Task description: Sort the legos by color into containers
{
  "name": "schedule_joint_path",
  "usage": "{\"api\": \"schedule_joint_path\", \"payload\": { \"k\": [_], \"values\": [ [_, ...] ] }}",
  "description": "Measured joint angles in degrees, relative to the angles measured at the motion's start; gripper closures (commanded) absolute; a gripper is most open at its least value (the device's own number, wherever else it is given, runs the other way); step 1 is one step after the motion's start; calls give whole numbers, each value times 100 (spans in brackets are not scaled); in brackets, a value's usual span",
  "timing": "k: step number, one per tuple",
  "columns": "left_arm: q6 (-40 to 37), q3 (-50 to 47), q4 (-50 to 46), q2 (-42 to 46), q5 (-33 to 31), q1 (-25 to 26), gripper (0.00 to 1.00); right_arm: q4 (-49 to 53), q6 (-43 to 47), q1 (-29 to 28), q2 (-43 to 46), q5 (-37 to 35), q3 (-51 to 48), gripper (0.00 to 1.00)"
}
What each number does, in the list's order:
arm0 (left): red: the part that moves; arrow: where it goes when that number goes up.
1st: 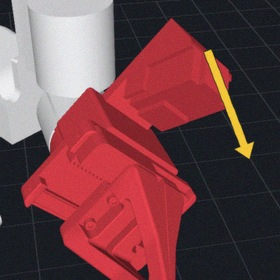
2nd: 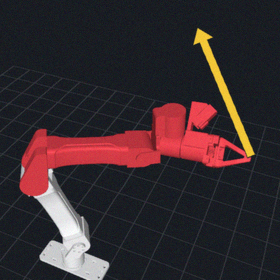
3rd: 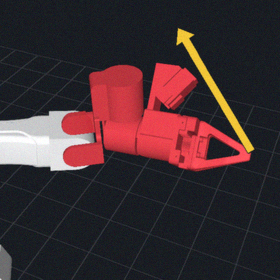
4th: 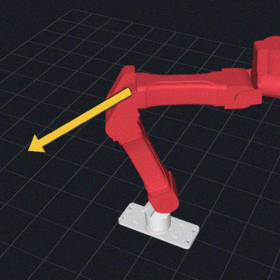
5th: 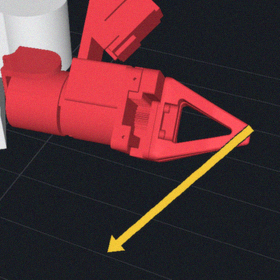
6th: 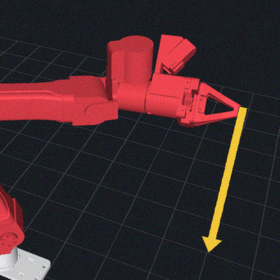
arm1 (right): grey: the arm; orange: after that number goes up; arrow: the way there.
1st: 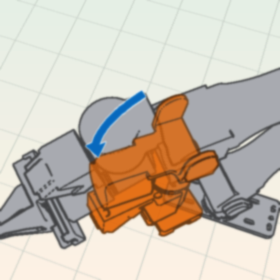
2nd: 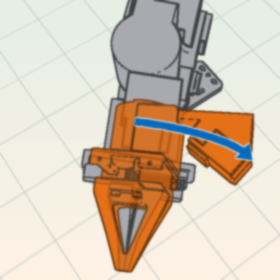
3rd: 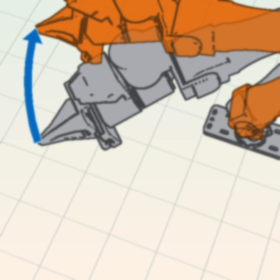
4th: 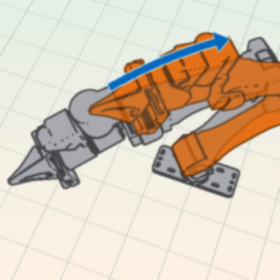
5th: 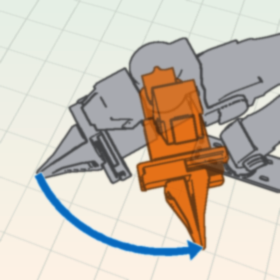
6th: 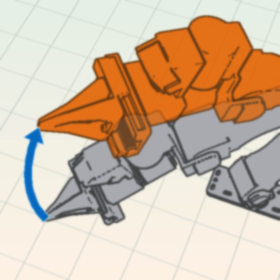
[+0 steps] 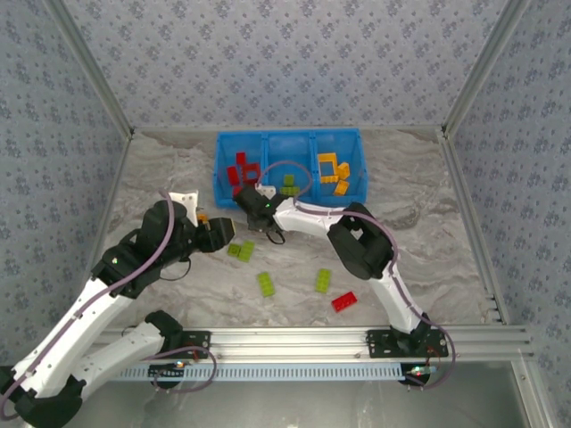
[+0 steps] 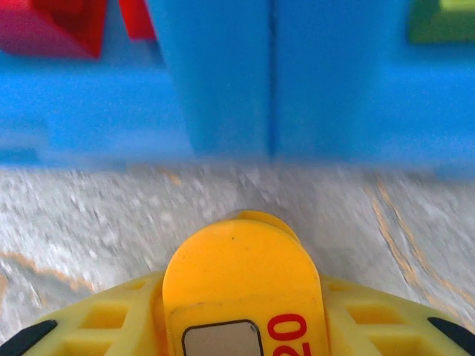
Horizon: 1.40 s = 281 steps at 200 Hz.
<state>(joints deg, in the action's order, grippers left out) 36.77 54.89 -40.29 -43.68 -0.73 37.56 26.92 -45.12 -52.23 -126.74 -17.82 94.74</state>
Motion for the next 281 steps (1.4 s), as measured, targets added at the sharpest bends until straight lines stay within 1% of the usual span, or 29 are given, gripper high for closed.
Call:
{"api": "schedule_joint_path", "payload": {
  "k": [14, 29, 42, 61, 75, 84, 96, 105, 116, 132, 150, 173, 196, 207, 237, 264, 281],
  "values": [
    [4, 13, -2, -35, -7, 87, 38, -17, 7, -90, 341, -87, -400, 66],
    [31, 90, 4, -142, -17, 232, 38, -13, 33, -184, 916, -184, -896, 66],
    [39, 234, 39, -323, -52, 409, 38, 4, 96, -249, 1606, -304, -1303, 67],
    [39, 446, 153, -601, -164, 710, 38, 37, 260, -179, 2712, -452, -1766, 67],
    [42, 509, 317, -778, -234, 905, 38, 129, 435, 44, 3438, -546, -1930, 67],
    [42, 518, 409, -885, -291, 1012, 38, 166, 579, 291, 3818, -636, -2000, 67],
    [68, 518, 533, -1058, -365, 1163, 38, 179, 761, 669, 4129, -671, -2098, 68],
    [85, 518, 636, -1185, -411, 1274, 38, 188, 914, 1058, 4240, -647, -2177, 68],
    [94, 518, 761, -1342, -490, 1423, 38, 201, 1064, 1478, 4205, -564, -2225, 68],
    [127, 522, 925, -1532, -592, 1613, 38, 205, 1311, 2076, 3877, -382, -2216, 69],
    [146, 560, 1054, -1700, -664, 1735, 38, 223, 1534, 2461, 3305, -133, -2052, 70],
    [153, 605, 1102, -1801, -732, 1797, 38, 214, 1790, 2732, 2522, 343, -1685, 70],
    [190, 619, 1150, -1816, -778, 1814, 38, 221, 1976, 2973, 2024, 929, -1344, 70],
    [219, 619, 1161, -1816, -793, 1827, 38, 225, 2061, 3110, 1825, 1241, -1143, 68],
    [341, 616, 1167, -1816, -929, 1915, 39, 275, 2190, 3390, 1467, 1805, -669, 62],
    [479, 590, 1141, -1814, -1130, 2037, 39, 308, 2210, 3558, 1373, 2201, -640, 60],
    [590, 568, 1032, -1823, -1272, 2103, 39, 323, 2214, 3613, 1290, 2367, -640, 56]
  ]
}}
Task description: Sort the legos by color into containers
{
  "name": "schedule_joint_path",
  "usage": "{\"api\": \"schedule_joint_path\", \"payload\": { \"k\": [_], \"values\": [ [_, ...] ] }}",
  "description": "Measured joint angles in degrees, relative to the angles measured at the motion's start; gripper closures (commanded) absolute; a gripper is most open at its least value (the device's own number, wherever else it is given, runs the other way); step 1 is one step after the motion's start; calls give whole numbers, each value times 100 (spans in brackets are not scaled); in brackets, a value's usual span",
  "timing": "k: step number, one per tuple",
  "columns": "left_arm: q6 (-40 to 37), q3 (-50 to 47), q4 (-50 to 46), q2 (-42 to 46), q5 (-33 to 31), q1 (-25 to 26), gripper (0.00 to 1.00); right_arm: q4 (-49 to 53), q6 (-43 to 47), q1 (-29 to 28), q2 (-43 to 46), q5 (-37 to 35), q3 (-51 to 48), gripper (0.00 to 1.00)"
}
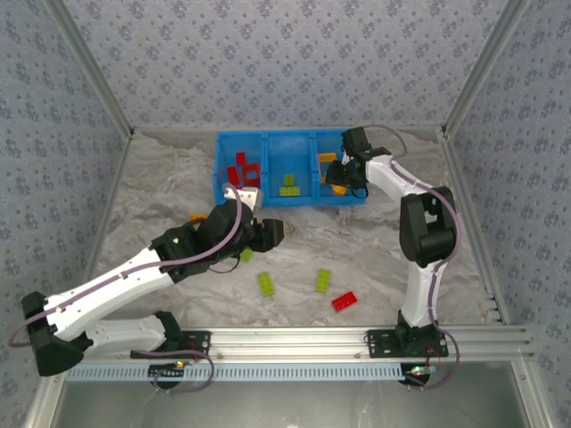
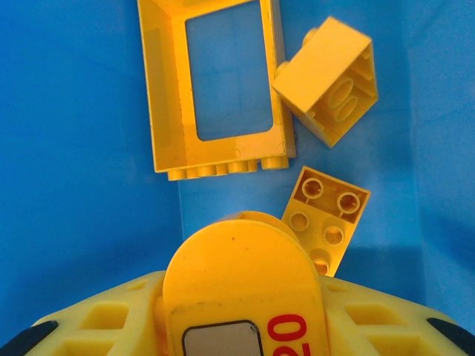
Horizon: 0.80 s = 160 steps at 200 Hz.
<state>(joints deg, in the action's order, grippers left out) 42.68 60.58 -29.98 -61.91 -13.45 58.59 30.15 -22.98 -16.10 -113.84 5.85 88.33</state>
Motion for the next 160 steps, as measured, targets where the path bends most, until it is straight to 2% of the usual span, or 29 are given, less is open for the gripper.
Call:
{"api": "schedule_joint_path", "payload": {
  "k": [26, 78, 124, 160],
  "values": [
    [249, -7, -323, -122, -234, 9, 39, 61, 15, 11, -98, 140, 0, 50],
    [922, -345, -999, -341, -411, -122, 37, 173, 109, 4, -109, 144, 52, 33],
    [949, -693, -1375, -435, -249, -807, 34, 282, 166, -85, 428, -177, 52, 32],
    [509, -1069, -1392, -570, 122, -1600, 33, 197, 164, -264, 1661, -533, -208, 33]
  ]
}}
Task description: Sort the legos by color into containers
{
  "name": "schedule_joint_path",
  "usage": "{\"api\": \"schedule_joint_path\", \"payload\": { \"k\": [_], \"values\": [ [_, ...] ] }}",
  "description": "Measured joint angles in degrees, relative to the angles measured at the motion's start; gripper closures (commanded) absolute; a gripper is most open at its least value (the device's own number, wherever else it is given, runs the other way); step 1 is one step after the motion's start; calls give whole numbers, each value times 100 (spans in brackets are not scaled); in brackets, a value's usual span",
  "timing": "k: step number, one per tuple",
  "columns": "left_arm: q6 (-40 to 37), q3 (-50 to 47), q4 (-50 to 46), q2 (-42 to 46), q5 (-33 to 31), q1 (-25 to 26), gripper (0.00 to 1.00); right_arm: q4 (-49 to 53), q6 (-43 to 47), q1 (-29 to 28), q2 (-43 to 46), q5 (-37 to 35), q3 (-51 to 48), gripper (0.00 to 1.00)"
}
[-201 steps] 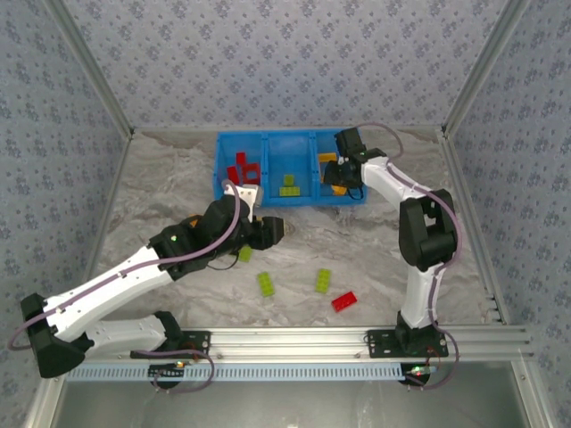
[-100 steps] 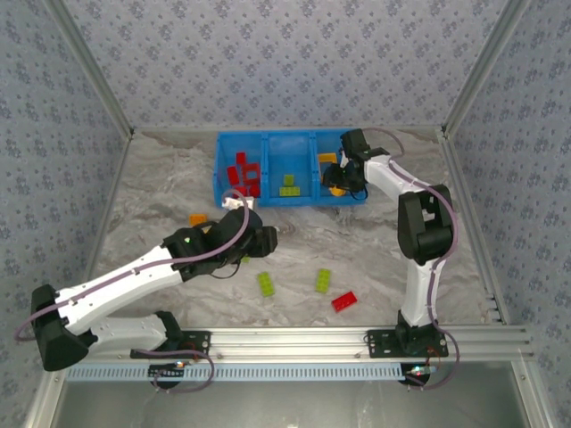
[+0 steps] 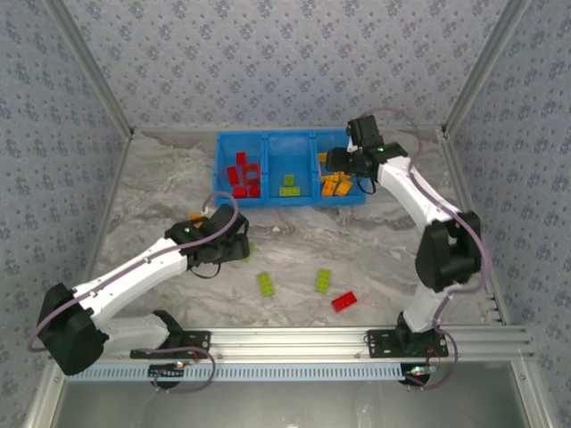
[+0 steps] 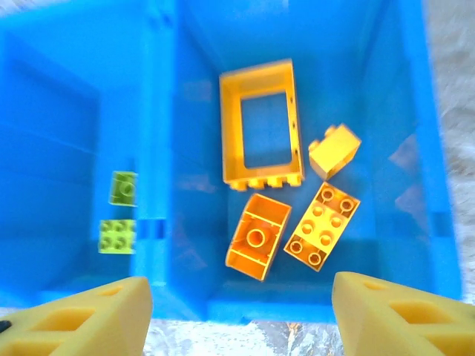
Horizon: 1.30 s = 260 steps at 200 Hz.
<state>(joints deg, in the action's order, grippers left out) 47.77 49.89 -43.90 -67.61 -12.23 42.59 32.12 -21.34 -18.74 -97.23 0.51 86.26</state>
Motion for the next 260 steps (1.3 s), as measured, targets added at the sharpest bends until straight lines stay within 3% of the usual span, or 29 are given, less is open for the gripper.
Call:
{"api": "schedule_joint_path", "payload": {
  "k": [29, 55, 97, 126, 162, 207, 260],
  "values": [
    [-603, -337, 280, -273, 459, -664, 34, -184, -9, -382, 1338, -96, -826, 32],
    [-1097, -396, 691, -750, 962, -1051, 34, -627, -24, -960, 2345, 229, -2011, 30],
    [-1639, -393, 1056, -1294, 1340, -1276, 38, -1145, -83, -2122, 4098, 754, -4111, 25],
    [-1851, -382, 1156, -1578, 1438, -1333, 42, -1257, -332, -2616, 5163, 765, -4601, 25],
    [-1989, -306, 1250, -1814, 1440, -1335, 45, -1268, -525, -2817, 5375, 610, -4627, 25],
    [-2142, -155, 1305, -1910, 1412, -1335, 60, -1316, -619, -2828, 5110, 573, -4627, 26],
    [-2188, 11, 1355, -2186, 1414, -1373, 57, -1360, -632, -2855, 5031, 573, -4627, 26]
  ]
}}
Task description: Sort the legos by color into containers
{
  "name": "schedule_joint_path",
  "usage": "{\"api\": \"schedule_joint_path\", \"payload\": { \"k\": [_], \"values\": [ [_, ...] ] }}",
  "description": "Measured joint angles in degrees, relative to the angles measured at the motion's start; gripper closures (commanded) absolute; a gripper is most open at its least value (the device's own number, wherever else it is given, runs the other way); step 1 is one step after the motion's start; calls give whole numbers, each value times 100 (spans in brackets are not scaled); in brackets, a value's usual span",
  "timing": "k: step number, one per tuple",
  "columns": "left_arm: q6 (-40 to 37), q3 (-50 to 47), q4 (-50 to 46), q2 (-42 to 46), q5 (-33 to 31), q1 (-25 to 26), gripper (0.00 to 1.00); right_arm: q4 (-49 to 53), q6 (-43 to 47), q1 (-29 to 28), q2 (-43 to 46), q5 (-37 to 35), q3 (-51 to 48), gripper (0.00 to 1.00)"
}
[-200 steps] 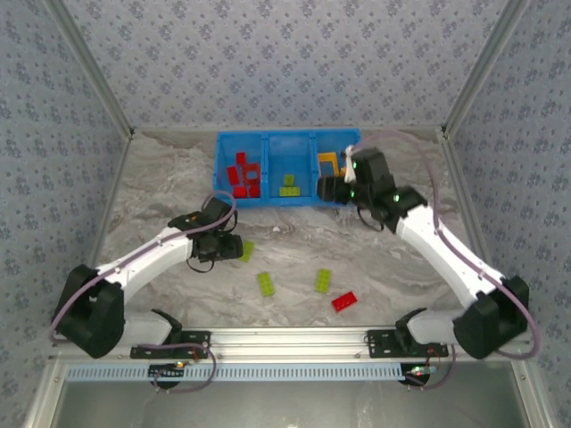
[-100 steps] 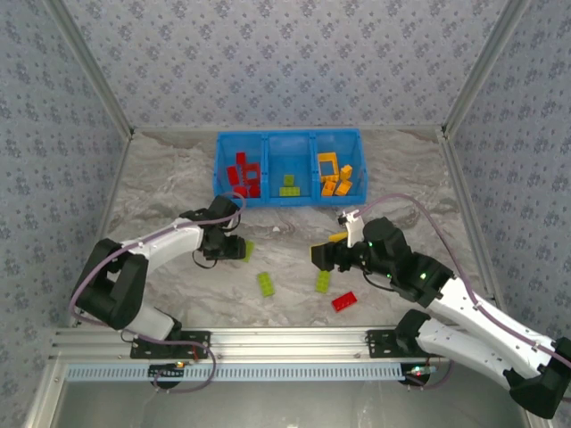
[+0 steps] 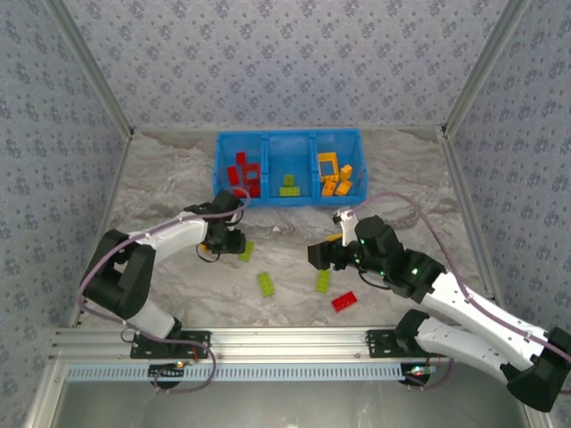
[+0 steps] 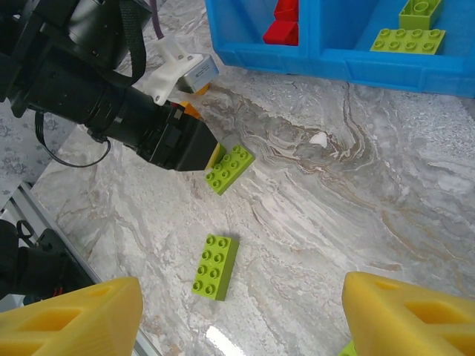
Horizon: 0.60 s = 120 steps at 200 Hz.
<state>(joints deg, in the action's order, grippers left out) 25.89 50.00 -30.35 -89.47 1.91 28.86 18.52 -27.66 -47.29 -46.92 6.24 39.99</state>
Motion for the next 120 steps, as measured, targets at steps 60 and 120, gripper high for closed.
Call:
{"api": "schedule_joint_path", "payload": {
  "k": [60, 120],
  "values": [
    [-94, 59, 20, -133, -66, 0, 65, 2, -24, 0, -9, 0, 0, 29],
    [-116, 531, -494, 262, -457, 151, 71, 175, -46, -17, -2, -129, 83, 31]
  ]
}}
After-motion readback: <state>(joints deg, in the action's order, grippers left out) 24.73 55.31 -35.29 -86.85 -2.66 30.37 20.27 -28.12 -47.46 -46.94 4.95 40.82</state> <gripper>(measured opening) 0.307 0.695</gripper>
